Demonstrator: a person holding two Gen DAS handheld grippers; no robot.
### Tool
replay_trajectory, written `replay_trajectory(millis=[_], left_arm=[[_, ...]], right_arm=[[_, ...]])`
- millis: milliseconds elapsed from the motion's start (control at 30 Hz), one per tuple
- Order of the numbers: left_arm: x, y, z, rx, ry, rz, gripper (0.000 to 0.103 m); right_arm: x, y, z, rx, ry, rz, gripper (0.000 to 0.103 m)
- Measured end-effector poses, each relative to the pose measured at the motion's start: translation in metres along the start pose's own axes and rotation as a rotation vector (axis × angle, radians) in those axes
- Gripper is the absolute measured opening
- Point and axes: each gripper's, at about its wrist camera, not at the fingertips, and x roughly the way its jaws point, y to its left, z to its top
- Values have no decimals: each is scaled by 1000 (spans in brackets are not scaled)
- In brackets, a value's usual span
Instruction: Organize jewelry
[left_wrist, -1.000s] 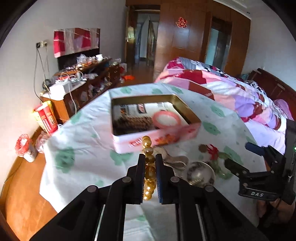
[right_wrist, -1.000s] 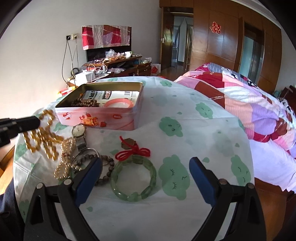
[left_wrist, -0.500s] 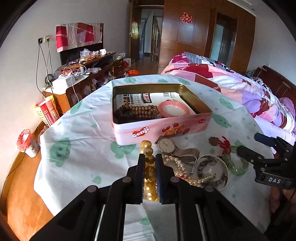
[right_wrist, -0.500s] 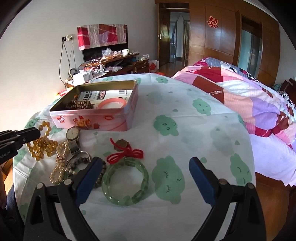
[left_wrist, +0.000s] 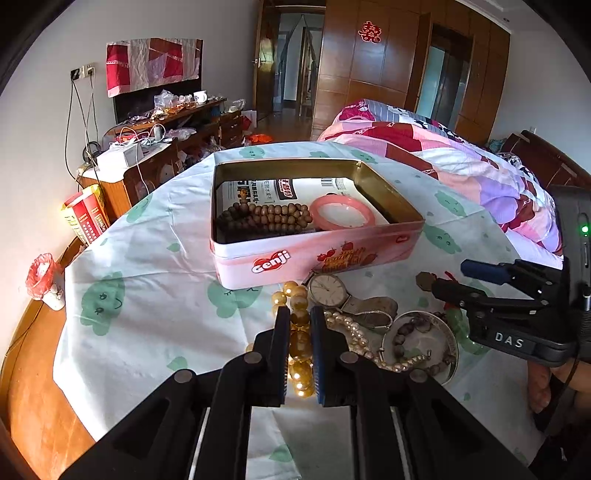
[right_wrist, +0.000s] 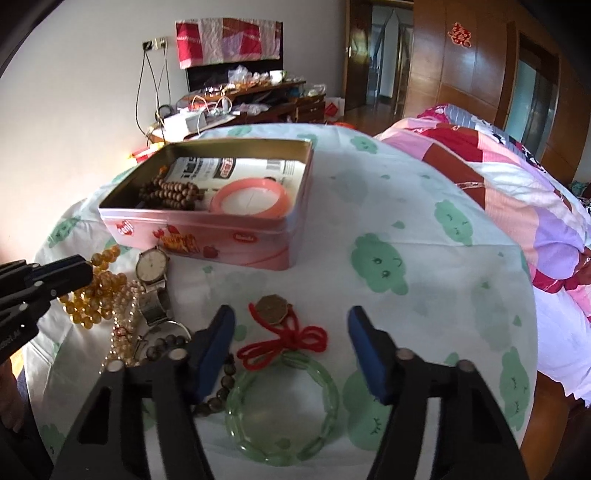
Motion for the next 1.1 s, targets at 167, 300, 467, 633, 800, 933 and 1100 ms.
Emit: replay_trajectory(millis=[167,300,467,633,800,933,1100], left_arm=[[0,0,1,1,0,-2,10],[-2,0,3,-6,-7,-8,10],[-8,1,7,-12,-22,-13,10],[-12,0,9,-16,-32,-15,10],[-22,0,14,-16,-55,-22,10],[-30,1,20,-18,-81,-27,10],[-39,2,28,-21,-110,-31,10]], right_arm=[[2,-2,-2,5,26,9,20],[-5,-4,-3,14,-5,32,9],[-14,-13,-4,63,-40,73,7],[-27,-19,2,87,-83,82,7],[-38,-23,10,98,-116,91,7],[-45,-23,17,89,-136,92,6],[-54,-20,25,74,-164,94,6]])
